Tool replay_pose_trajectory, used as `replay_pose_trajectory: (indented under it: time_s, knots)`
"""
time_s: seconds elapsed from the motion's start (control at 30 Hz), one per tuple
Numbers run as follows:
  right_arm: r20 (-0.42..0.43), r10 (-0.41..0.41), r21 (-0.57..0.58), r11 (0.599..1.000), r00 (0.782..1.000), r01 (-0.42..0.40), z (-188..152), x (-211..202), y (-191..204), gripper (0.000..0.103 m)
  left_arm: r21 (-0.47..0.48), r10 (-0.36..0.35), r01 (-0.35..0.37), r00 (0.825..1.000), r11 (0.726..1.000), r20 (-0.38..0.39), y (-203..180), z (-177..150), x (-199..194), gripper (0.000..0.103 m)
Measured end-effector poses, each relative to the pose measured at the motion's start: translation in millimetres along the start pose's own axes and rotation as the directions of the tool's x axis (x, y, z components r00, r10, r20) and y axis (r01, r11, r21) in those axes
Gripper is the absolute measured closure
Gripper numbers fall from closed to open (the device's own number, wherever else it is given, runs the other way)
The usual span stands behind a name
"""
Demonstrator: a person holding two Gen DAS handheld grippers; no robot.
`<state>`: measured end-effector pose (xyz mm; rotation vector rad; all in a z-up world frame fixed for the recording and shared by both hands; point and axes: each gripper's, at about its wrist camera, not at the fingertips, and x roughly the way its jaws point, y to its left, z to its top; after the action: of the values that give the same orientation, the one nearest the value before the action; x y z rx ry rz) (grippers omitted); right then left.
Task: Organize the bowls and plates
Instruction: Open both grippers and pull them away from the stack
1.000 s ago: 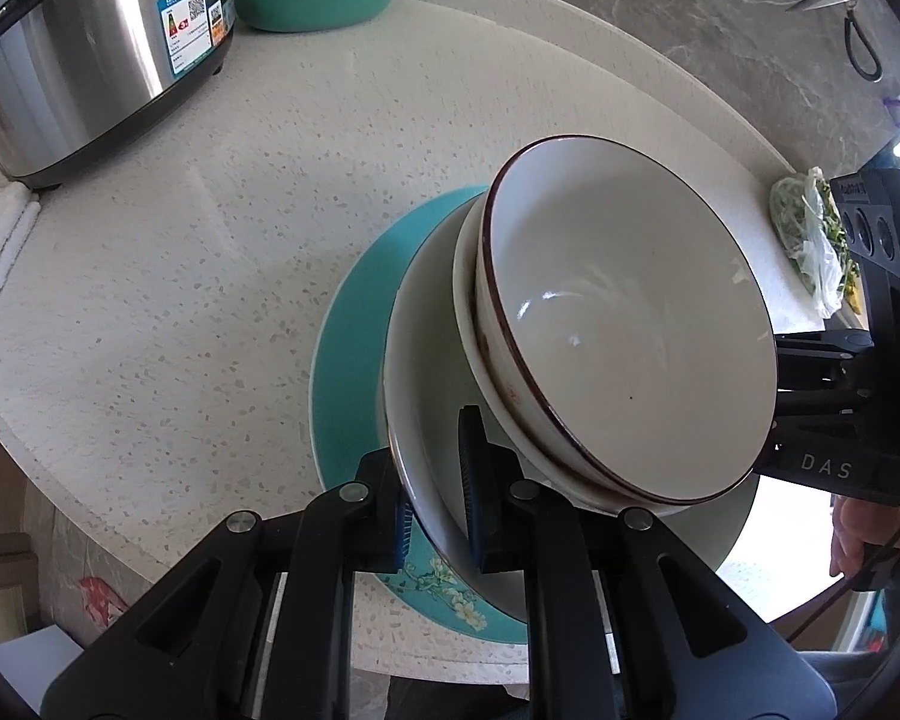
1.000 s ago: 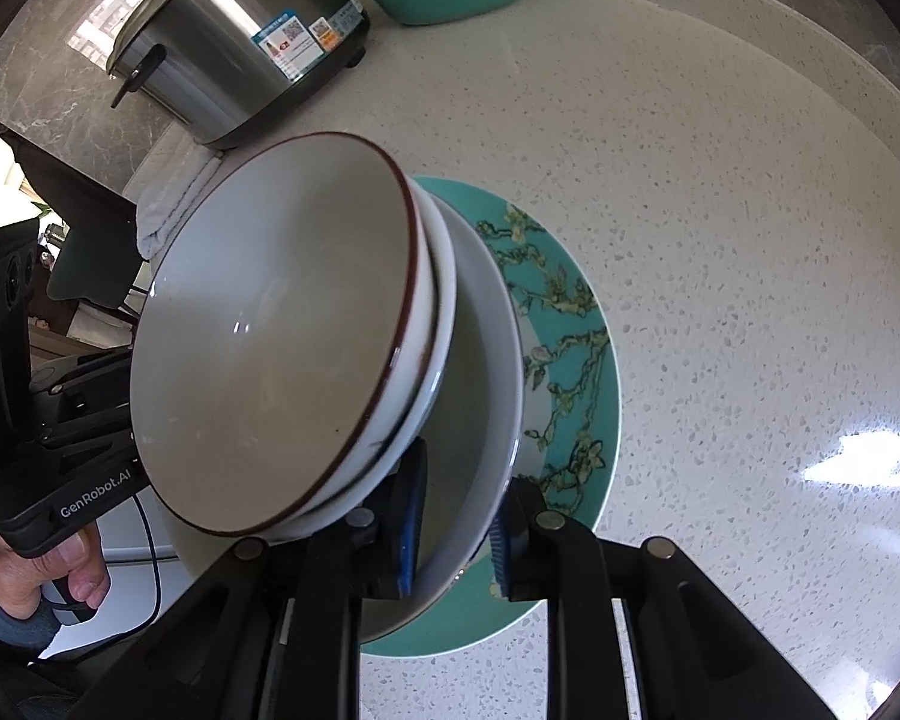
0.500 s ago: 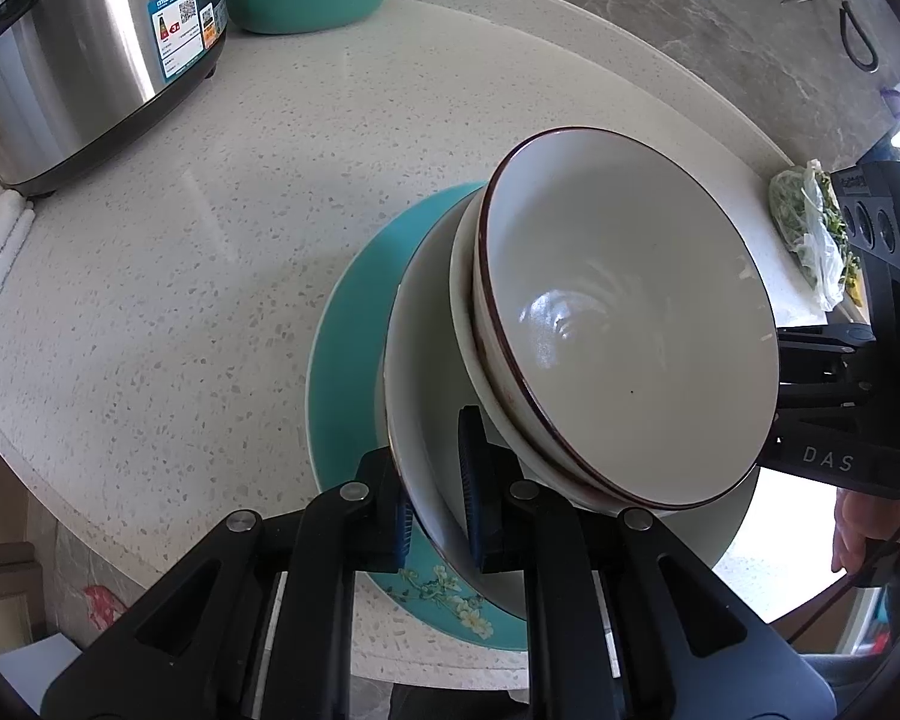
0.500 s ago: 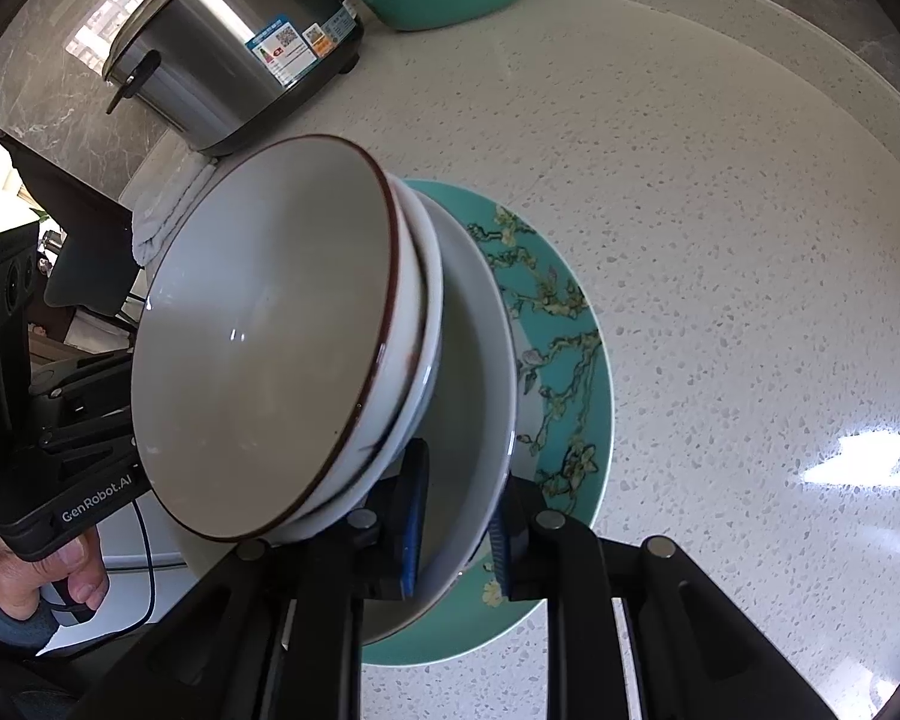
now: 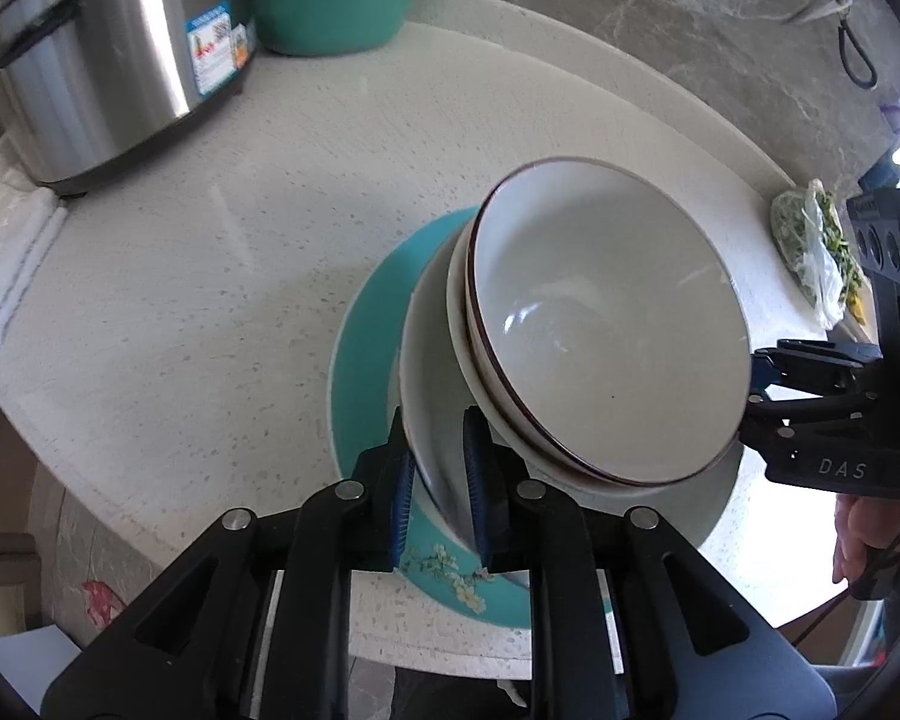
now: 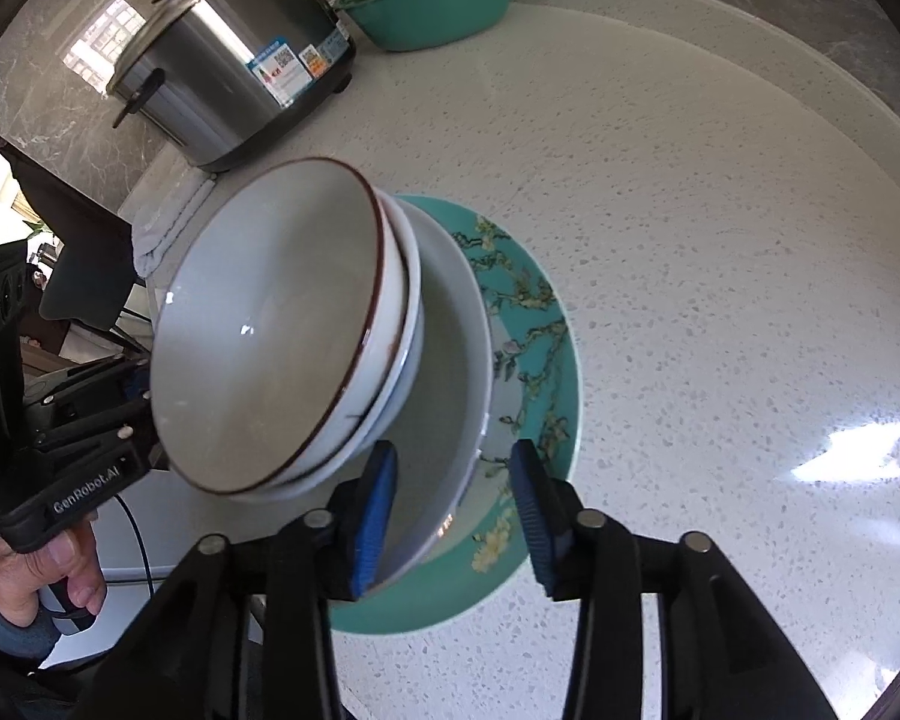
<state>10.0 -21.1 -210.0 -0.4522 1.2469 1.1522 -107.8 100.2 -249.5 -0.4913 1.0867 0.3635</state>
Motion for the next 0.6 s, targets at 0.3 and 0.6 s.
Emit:
replay_pose_trajectory:
  time_s: [0.3,0.6]
  knots:
    - [0.111,0.013,0.001,1.000,0.994,-0.013,-15,-57,-11,0.020,-0.036,0.117,-0.114,0.989,0.993,0.088,-14,-19,-58,0.040]
    - [0.165,-0.012,0.054,0.999,0.986,0.003,-36,-101,-4,0.000,-0.017,0.097,-0.096,0.962,0.995,0.256,-50,-30,-123,0.000]
